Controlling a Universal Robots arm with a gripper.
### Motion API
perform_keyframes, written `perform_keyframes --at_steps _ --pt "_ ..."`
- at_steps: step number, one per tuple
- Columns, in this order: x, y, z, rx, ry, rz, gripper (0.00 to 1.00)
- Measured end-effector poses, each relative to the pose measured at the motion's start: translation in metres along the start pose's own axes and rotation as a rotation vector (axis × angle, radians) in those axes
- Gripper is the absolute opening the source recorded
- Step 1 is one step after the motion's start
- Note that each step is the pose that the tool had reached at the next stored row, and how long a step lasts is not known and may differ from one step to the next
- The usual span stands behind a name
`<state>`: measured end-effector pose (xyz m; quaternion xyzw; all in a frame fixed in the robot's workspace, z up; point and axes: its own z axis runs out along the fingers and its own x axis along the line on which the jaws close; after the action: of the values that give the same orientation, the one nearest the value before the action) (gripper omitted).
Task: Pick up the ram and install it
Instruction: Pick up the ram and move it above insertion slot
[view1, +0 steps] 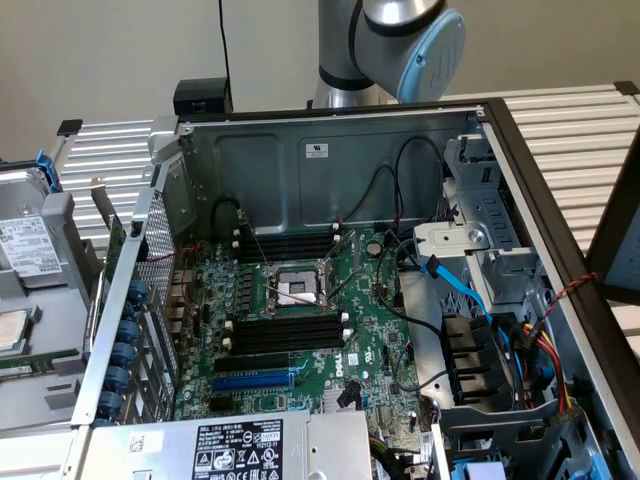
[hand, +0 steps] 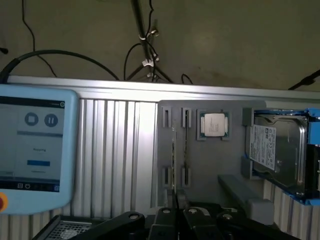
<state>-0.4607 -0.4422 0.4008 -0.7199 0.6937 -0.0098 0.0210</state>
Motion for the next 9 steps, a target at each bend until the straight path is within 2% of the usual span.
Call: perform_keyframes --at_steps 6,9 --pt "0.0000 -0.0005 -0.0002 0.0000 0.0000 0.000 0.12" --pt "-0.0004 -0.0061 -0.0056 0.0002 -0.0001 0.000 0.12"
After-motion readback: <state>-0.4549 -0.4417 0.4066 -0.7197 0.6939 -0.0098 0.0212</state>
